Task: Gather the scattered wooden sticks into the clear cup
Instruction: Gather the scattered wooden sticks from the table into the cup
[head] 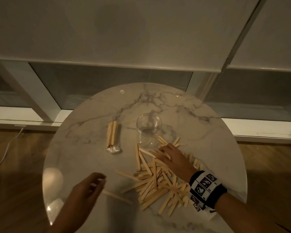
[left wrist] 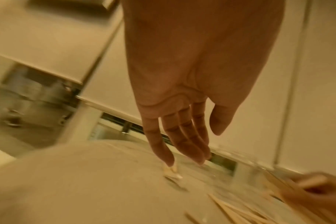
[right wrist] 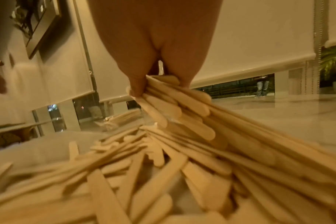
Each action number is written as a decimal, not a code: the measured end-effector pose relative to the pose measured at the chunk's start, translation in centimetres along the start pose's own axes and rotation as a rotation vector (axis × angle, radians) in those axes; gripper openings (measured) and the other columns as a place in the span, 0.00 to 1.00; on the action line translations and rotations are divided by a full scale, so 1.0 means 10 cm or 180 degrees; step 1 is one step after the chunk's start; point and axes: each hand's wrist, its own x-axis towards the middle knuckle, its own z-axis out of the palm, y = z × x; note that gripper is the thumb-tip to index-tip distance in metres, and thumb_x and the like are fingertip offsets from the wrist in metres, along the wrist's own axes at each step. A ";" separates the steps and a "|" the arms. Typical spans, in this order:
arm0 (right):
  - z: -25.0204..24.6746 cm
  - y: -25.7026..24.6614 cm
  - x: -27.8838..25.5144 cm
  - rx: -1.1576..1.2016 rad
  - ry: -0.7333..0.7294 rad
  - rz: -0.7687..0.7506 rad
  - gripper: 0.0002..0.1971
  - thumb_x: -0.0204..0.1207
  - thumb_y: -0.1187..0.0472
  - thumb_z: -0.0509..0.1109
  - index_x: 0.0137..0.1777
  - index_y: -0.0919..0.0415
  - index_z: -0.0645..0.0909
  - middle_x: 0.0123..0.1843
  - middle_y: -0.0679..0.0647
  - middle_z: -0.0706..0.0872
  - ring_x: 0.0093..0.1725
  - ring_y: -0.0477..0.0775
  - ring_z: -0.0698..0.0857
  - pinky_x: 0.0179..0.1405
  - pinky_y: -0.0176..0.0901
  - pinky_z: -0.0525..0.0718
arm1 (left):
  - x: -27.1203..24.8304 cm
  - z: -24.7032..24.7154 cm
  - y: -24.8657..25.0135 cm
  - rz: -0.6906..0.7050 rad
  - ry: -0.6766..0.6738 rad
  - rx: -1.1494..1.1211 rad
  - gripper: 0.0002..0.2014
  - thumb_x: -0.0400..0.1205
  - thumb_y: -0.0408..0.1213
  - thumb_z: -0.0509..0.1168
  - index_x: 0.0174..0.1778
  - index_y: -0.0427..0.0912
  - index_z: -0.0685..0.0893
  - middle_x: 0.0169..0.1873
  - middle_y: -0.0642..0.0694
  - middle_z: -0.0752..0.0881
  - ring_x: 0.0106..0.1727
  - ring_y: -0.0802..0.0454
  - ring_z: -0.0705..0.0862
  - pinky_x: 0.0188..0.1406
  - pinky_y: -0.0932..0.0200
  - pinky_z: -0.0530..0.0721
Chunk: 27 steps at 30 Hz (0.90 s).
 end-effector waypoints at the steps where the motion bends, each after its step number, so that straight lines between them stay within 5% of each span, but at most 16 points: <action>1: -0.02 -0.04 0.00 0.0193 0.0155 0.0007 0.13 0.82 0.55 0.65 0.61 0.61 0.80 0.56 0.53 0.78 0.56 0.50 0.79 0.53 0.25 0.73 | 0.11 0.13 0.12 0.0142 -0.0175 0.0027 0.11 0.80 0.34 0.65 0.43 0.59 0.82 0.37 0.50 0.88 0.38 0.54 0.87 0.39 0.60 0.87; 4: -0.05 -0.14 0.02 0.0858 0.0585 0.0125 0.10 0.80 0.56 0.67 0.56 0.60 0.82 0.53 0.55 0.81 0.51 0.48 0.82 0.49 0.24 0.74 | 0.39 0.52 0.39 0.0426 -0.0944 0.0285 0.07 0.82 0.45 0.61 0.54 0.61 0.78 0.48 0.55 0.84 0.45 0.58 0.84 0.45 0.62 0.85; 7: -0.10 -0.27 0.05 0.1468 0.0729 0.0201 0.07 0.80 0.57 0.67 0.53 0.58 0.83 0.46 0.50 0.86 0.46 0.42 0.84 0.46 0.26 0.77 | 0.65 0.85 0.64 0.0397 -0.1123 0.0074 0.22 0.80 0.53 0.61 0.70 0.55 0.69 0.59 0.57 0.78 0.54 0.60 0.80 0.49 0.64 0.82; 9: -0.11 -0.35 0.06 0.1782 0.0759 0.0224 0.05 0.81 0.59 0.66 0.51 0.57 0.83 0.39 0.43 0.87 0.39 0.35 0.84 0.41 0.25 0.79 | 0.77 1.00 0.75 0.0274 -0.1236 -0.0181 0.31 0.76 0.57 0.65 0.74 0.54 0.64 0.63 0.57 0.75 0.59 0.58 0.78 0.53 0.63 0.80; 11: -0.11 -0.40 0.05 0.2087 0.0822 0.0317 0.07 0.81 0.59 0.66 0.52 0.59 0.84 0.40 0.47 0.89 0.42 0.39 0.87 0.45 0.32 0.84 | 0.84 1.09 0.82 0.0163 -0.1447 -0.0519 0.33 0.75 0.55 0.68 0.74 0.52 0.64 0.64 0.55 0.77 0.60 0.56 0.80 0.57 0.59 0.82; 15: -0.07 -0.39 0.04 0.2629 0.1009 0.0725 0.07 0.80 0.57 0.67 0.49 0.55 0.86 0.44 0.56 0.90 0.49 0.56 0.89 0.58 0.60 0.86 | 0.84 1.14 0.90 -0.0042 -0.1777 -0.1259 0.20 0.78 0.43 0.67 0.66 0.47 0.73 0.55 0.44 0.86 0.52 0.48 0.87 0.55 0.48 0.85; 18: -0.01 -0.39 0.01 0.2613 0.0895 0.0782 0.08 0.80 0.58 0.67 0.54 0.59 0.86 0.46 0.57 0.90 0.55 0.61 0.88 0.64 0.65 0.82 | 0.77 1.13 0.94 -0.0147 -0.2061 -0.1798 0.17 0.81 0.37 0.63 0.67 0.44 0.73 0.43 0.36 0.87 0.32 0.45 0.86 0.31 0.51 0.84; 21: 0.04 -0.40 -0.02 0.2463 0.0685 0.0711 0.09 0.81 0.59 0.66 0.58 0.53 0.85 0.54 0.55 0.90 0.60 0.54 0.86 0.69 0.59 0.80 | 0.72 1.12 0.98 -0.0192 -0.2144 -0.1882 0.16 0.85 0.35 0.58 0.68 0.40 0.70 0.31 0.44 0.87 0.21 0.56 0.81 0.17 0.65 0.76; 24: 0.05 -0.43 -0.06 0.2270 0.0315 0.0694 0.13 0.81 0.52 0.65 0.64 0.46 0.80 0.62 0.49 0.87 0.65 0.48 0.83 0.70 0.55 0.79 | 0.70 1.09 0.99 -0.0348 -0.2182 -0.1793 0.12 0.87 0.34 0.51 0.65 0.35 0.71 0.32 0.48 0.85 0.24 0.57 0.81 0.21 0.64 0.78; 27: -0.03 -0.49 -0.13 0.2033 0.0066 0.0646 0.12 0.84 0.48 0.57 0.65 0.37 0.74 0.59 0.33 0.82 0.62 0.30 0.79 0.55 0.18 0.77 | 0.70 1.05 0.92 -0.0584 -0.2080 -0.1911 0.09 0.87 0.34 0.50 0.57 0.38 0.73 0.36 0.45 0.79 0.26 0.56 0.78 0.27 0.63 0.78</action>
